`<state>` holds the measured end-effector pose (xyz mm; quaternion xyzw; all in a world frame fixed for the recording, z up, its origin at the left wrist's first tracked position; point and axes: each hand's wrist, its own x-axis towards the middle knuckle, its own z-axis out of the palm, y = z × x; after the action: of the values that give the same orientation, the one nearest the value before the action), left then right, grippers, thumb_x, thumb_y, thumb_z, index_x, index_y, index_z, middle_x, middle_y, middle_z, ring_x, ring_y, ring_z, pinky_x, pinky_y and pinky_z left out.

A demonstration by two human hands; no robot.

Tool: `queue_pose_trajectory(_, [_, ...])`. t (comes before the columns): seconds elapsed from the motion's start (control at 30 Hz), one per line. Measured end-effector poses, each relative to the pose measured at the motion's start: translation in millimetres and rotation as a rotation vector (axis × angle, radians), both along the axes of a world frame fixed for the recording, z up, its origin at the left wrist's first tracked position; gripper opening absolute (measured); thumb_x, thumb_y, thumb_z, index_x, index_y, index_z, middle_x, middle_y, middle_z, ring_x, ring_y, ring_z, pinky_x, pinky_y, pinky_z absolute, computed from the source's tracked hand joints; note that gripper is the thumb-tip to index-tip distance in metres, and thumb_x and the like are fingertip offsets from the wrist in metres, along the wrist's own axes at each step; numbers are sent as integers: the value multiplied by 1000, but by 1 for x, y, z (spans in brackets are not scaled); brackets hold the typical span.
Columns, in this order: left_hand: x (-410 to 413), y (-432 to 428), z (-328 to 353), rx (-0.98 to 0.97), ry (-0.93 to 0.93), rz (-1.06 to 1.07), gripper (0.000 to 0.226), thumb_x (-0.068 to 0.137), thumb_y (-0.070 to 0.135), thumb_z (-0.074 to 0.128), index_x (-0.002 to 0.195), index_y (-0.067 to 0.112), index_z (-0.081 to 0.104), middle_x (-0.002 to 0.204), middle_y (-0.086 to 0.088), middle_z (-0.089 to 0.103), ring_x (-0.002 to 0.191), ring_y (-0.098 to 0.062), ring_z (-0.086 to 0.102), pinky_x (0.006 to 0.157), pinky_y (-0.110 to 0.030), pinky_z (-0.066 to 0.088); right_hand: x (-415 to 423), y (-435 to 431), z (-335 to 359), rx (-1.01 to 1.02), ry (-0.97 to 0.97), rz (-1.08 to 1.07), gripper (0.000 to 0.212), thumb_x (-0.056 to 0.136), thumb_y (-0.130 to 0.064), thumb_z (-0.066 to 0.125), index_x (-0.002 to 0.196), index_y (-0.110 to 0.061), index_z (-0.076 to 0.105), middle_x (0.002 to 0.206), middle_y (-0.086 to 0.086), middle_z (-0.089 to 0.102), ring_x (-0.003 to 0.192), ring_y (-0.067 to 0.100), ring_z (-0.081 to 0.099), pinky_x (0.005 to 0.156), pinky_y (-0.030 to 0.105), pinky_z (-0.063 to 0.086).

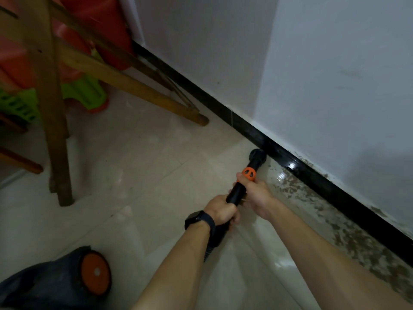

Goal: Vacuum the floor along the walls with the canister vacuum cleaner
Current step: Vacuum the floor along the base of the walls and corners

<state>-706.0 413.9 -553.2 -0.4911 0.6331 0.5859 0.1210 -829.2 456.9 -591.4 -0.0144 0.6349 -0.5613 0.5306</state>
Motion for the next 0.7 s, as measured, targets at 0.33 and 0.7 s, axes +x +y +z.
queue_pose_trajectory(0.33, [16,37,-3,-44,-86,-46,21,70,5,54,85,14,67,62,-4,71,60,-27,67,72,-45,62,15,43,0,-28,-132,-15,27,101,-24,67,117,-4,57,98,13,67,97,34,70,81,47,61])
queue_pose_trajectory(0.7, [41,58,-13,15,-229,-190,15,77,1,67,80,14,62,71,-6,67,66,-23,65,69,-30,56,53,79,-10,26,-115,10,26,99,-26,68,116,-9,56,100,13,68,93,31,72,76,47,62])
